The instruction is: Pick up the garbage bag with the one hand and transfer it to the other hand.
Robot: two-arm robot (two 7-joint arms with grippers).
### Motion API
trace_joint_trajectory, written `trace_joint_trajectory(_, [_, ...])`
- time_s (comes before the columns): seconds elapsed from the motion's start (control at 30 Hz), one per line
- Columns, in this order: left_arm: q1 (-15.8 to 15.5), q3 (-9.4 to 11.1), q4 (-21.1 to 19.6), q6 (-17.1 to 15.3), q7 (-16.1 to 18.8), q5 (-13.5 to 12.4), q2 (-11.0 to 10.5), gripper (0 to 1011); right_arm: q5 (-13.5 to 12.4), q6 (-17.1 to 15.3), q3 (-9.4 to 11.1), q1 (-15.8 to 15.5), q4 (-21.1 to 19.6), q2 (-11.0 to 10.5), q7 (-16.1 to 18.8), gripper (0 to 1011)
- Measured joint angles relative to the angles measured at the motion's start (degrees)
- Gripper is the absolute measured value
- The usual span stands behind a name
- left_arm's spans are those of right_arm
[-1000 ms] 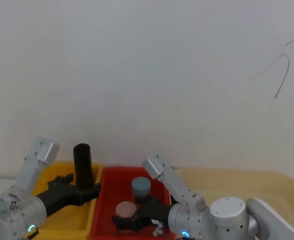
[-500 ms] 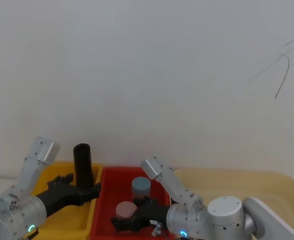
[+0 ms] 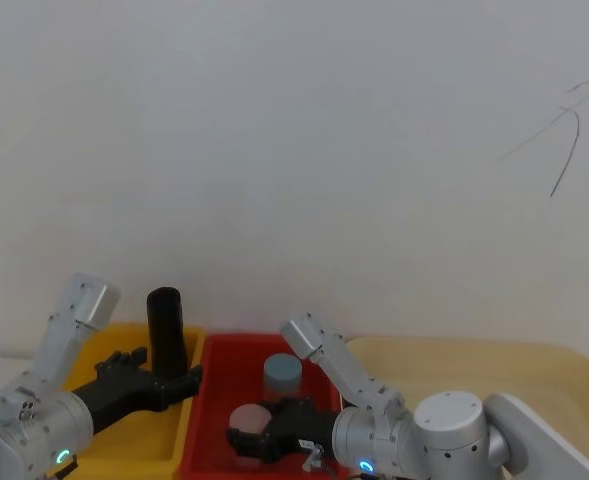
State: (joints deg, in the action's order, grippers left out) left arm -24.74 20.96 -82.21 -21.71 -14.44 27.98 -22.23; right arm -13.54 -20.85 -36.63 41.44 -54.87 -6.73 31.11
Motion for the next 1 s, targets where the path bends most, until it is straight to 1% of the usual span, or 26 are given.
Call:
trace_joint_trajectory(0.2, [0.0,0.0,0.0,0.0,0.0,0.0,0.0,1001,0.04,0.01,0.18,-0.05,-0.05,0.03,0.03,647])
trace_joint_trajectory(0.43, [0.0,0.0,0.01,0.0,0.0,0.0,0.0,1001,-0.17,-0.34,1.05,-0.87,-2.13,-0.43,-0.81,647])
trace_joint_trajectory(0.63, [0.0,0.0,0.0,0.0,0.0,0.0,0.0,1002,-0.81,-1.12,2.52,-2.15,-6.36,-1.56,-2.62,647])
trace_joint_trajectory(0.67, [0.0,0.0,0.01,0.0,0.0,0.0,0.0,1002,-0.96,-1.39,3.04,-2.56,-7.89,-2.0,-3.26,647])
trace_joint_trajectory(0.73, [0.0,0.0,0.01,0.0,0.0,0.0,0.0,1001,-1.09,-1.59,3.5,-2.93,-9.29,-2.41,-3.75,647])
trace_joint_trajectory(0.8, [0.0,0.0,0.0,0.0,0.0,0.0,0.0,1001,-1.33,-1.97,4.42,-3.66,-11.7,-3.05,-4.78,647])
trace_joint_trajectory(0.87, [0.0,0.0,0.0,0.0,0.0,0.0,0.0,1002,-1.49,-2.26,4.99,-4.13,-13.1,-3.45,-5.5,647])
trace_joint_trajectory(0.9, [0.0,0.0,0.01,0.0,0.0,-0.01,0.0,1002,-1.65,-2.47,5.64,-4.66,-14.79,-3.94,-6.17,647])
trace_joint_trajectory(1.0, [0.0,0.0,0.0,0.0,0.0,0.0,0.0,1001,-1.84,-2.84,6.66,-5.48,-17.03,-4.61,-7.3,647])
